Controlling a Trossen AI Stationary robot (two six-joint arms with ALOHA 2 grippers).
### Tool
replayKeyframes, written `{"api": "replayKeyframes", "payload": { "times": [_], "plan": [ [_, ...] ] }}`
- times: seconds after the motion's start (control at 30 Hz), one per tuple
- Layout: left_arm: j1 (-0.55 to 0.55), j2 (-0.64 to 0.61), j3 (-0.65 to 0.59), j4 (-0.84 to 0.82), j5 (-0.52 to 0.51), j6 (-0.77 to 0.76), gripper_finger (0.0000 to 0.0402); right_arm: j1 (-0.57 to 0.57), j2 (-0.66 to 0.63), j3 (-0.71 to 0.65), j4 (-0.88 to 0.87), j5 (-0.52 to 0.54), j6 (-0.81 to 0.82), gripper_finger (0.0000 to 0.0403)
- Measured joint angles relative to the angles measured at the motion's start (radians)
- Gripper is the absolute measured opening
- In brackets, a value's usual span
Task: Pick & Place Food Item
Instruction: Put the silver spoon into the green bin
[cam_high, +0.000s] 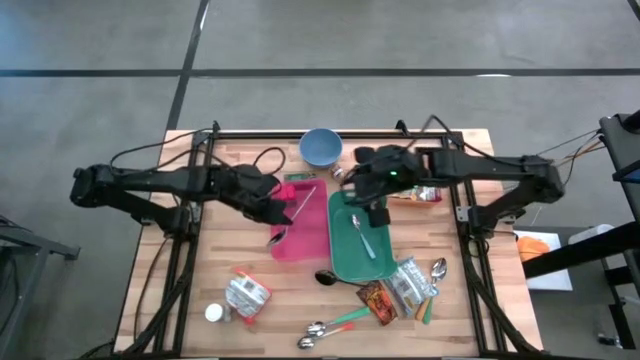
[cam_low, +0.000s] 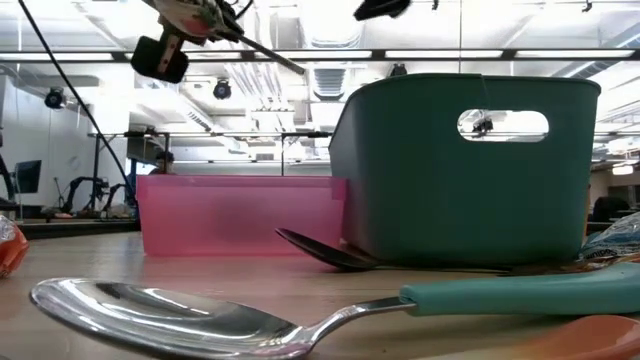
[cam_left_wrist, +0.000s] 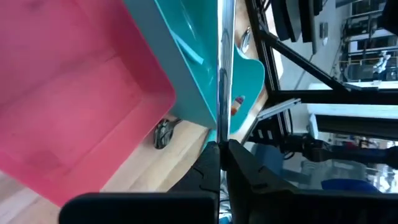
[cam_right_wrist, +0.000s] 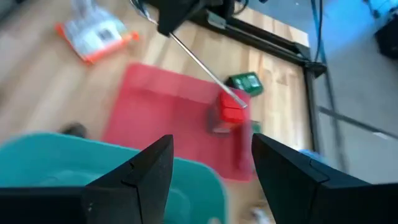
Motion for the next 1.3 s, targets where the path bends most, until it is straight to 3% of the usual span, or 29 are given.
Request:
{"api": "replayKeyframes", "payload": {
  "times": [0.2, 0.5, 0.7, 0.8, 1.17, 1.3],
  "plan": [
    [0.034, 0.005, 0.002, 0.03, 0.059, 0.006, 0.0002, -0.001, 0.17, 0.199, -0.155, 0.05, -0.159, 0.0215],
    [0.041, 0.01, 0.001, 0.035, 0.113, 0.095, 0.0002, 0.033, 0.303, 0.382, -0.161, 0.043, -0.286, 0.0215],
    [0.041, 0.012, 0.006, 0.039, 0.116, 0.234, 0.0002, 0.031, 0.384, 0.505, -0.294, -0.122, -0.295, 0.0215],
    [0.041, 0.013, 0.007, 0.034, 0.116, 0.284, 0.0002, 0.032, 0.43, 0.571, -0.348, -0.136, -0.292, 0.0215],
    [0.043, 0.013, 0.007, 0.052, 0.175, 0.255, 0.0002, 0.031, 0.528, 0.673, -0.412, -0.051, -0.3, 0.0213],
    [0.043, 0.013, 0.007, 0.072, 0.178, 0.254, 0.0002, 0.032, 0.526, 0.671, -0.406, -0.049, -0.317, 0.0182]
  ]
}}
